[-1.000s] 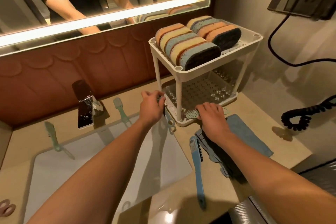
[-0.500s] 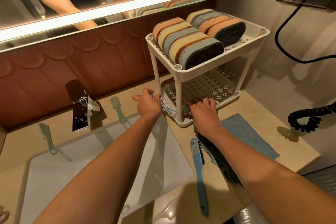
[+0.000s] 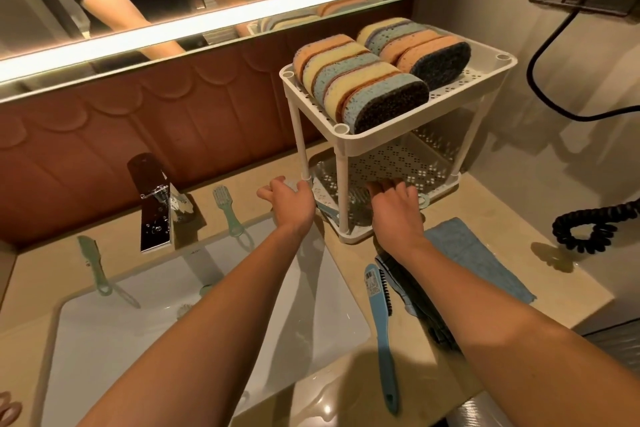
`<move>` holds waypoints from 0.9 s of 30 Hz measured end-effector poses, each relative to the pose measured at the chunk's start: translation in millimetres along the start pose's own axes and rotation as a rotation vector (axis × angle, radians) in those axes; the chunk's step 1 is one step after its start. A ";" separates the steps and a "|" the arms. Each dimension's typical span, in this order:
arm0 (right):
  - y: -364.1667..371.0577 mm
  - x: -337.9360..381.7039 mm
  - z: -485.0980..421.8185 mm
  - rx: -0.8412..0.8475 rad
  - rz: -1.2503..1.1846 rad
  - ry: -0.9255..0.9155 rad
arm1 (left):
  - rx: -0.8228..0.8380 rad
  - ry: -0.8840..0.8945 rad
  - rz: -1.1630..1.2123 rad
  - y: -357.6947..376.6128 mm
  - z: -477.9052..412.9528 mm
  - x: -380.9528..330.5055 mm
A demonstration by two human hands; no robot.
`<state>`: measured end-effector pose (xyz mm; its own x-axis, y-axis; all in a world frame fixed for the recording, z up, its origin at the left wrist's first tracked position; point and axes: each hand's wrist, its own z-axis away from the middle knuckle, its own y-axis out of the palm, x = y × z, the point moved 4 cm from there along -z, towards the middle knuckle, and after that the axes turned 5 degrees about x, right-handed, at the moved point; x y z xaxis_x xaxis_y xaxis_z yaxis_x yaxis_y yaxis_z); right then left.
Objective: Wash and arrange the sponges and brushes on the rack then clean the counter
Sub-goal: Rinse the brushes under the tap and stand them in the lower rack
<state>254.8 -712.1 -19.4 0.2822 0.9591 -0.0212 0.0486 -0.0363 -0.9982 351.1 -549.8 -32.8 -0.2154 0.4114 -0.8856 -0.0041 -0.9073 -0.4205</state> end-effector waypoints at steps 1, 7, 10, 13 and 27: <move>1.6 -0.9 0.8 -0.005 -0.009 0.001 | 0.023 0.018 0.008 0.3 2.7 0.0; 4.3 -2.0 3.3 -0.039 -0.013 -0.002 | 0.090 0.171 -0.064 1.6 14.9 -1.9; 4.4 -1.4 2.7 -0.030 -0.021 -0.008 | 0.110 0.292 -0.292 5.8 21.5 -2.9; 6.7 1.0 0.7 -0.003 -0.034 -0.048 | 0.095 0.397 -0.469 8.8 24.8 -6.5; 16.4 13.3 -41.8 0.306 -0.227 -0.143 | 0.178 0.528 -0.747 35.4 9.7 -21.7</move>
<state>299.4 -711.7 -33.7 0.1604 0.9632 0.2155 -0.1992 0.2454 -0.9487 346.2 -591.6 -26.6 0.3752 0.8404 -0.3910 -0.1217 -0.3735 -0.9196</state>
